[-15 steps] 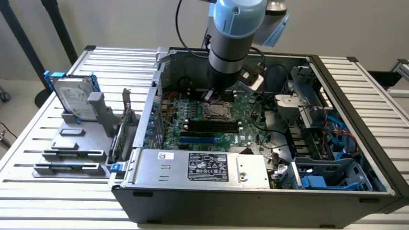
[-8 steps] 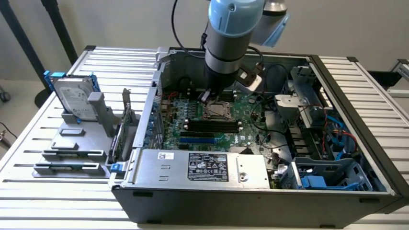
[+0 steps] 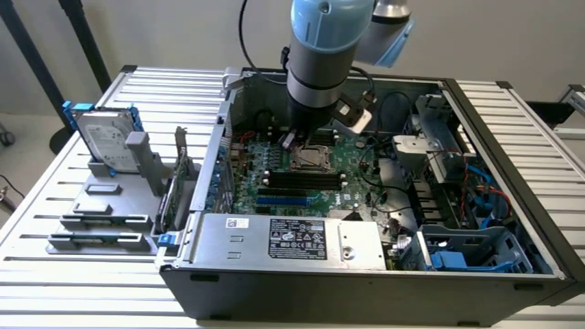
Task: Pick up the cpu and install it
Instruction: 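Install the first cpu locking lever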
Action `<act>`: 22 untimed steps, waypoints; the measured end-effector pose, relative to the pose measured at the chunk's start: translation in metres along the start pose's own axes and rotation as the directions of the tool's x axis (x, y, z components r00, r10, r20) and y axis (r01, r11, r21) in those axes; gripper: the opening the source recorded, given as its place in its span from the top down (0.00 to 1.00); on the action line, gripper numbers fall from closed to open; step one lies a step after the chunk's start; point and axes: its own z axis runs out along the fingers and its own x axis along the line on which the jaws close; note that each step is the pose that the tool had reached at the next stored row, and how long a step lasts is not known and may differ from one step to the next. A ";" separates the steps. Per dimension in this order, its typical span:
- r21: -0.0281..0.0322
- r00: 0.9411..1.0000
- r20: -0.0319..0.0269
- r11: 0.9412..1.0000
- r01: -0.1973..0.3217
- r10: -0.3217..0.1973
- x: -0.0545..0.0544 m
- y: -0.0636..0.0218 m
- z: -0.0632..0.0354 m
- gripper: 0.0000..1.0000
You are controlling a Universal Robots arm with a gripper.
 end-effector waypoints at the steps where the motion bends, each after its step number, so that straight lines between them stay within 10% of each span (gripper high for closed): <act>1: 0.000 1.000 0.000 1.000 0.000 0.000 -0.002 0.0004 -0.0016 0.89; 10: 0.024 1.000 0.018 0.999 -0.021 0.020 -0.015 0.0085 -0.0123 0.89; 22: -0.007 0.998 0.041 0.999 -0.050 0.050 -0.022 0.0061 -0.0037 0.89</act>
